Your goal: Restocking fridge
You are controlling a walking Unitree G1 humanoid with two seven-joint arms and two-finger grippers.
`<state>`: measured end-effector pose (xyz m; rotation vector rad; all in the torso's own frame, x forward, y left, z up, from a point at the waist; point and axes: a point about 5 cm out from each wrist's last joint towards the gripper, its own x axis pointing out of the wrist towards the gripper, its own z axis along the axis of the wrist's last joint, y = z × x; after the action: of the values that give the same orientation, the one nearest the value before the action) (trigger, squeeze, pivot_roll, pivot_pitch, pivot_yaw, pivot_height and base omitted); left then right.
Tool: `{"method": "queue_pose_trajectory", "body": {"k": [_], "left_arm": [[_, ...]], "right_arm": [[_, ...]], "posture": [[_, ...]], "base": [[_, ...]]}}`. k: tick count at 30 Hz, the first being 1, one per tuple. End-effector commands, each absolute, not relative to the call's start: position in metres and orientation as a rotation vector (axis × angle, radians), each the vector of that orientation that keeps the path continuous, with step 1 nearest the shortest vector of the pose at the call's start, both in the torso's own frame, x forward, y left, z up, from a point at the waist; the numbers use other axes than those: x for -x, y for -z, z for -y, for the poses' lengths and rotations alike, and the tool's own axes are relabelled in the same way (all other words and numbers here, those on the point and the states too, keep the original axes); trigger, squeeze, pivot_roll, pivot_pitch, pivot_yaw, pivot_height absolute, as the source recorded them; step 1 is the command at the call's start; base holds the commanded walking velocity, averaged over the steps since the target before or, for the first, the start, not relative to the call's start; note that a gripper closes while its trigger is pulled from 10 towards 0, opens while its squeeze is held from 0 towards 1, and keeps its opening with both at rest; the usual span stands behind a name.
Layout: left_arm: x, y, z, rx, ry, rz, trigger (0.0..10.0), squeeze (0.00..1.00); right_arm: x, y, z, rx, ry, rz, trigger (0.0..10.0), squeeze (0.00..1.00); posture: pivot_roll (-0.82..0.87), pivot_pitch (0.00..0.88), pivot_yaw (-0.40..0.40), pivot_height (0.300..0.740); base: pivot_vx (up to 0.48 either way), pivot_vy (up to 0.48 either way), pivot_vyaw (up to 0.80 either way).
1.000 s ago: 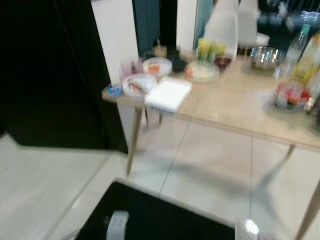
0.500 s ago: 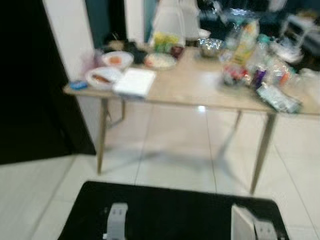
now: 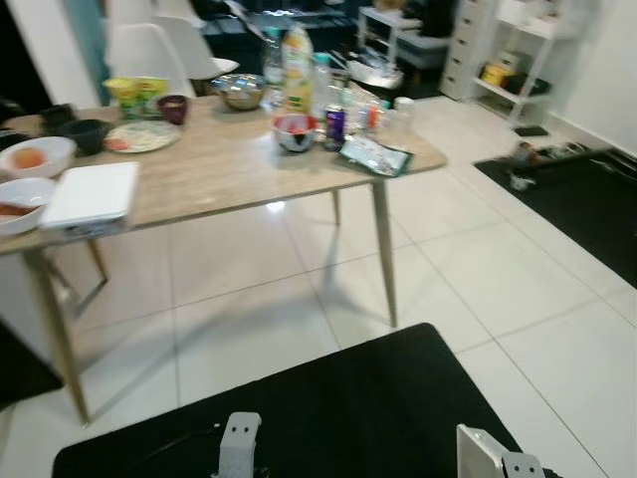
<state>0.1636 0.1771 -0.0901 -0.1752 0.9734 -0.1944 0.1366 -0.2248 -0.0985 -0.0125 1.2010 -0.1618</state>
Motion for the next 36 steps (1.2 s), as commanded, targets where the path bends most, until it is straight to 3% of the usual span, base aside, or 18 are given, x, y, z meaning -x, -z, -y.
{"method": "queue_pose_trajectory", "body": {"k": [1,36], "left_arm": [[-0.1578,0.0927,-0.1789,0.168,0.184,-0.998,10.0,0.00],[-0.1634,0.0913,-0.1864,0.054,0.102,-0.991,10.0,0.00]], "right_arm": [[-0.1421,0.0962,0.2263,0.023,0.162,-1.179,10.0,0.00],[-0.1454,0.0958,0.2232,-0.006,0.200,-1.180,10.0,0.00]], "posture": [[0.08,0.000,-0.041,0.740],[0.09,0.000,-0.035,0.740]], "base": [[0.000,0.000,-0.79],[0.000,0.000,-0.78]]}}
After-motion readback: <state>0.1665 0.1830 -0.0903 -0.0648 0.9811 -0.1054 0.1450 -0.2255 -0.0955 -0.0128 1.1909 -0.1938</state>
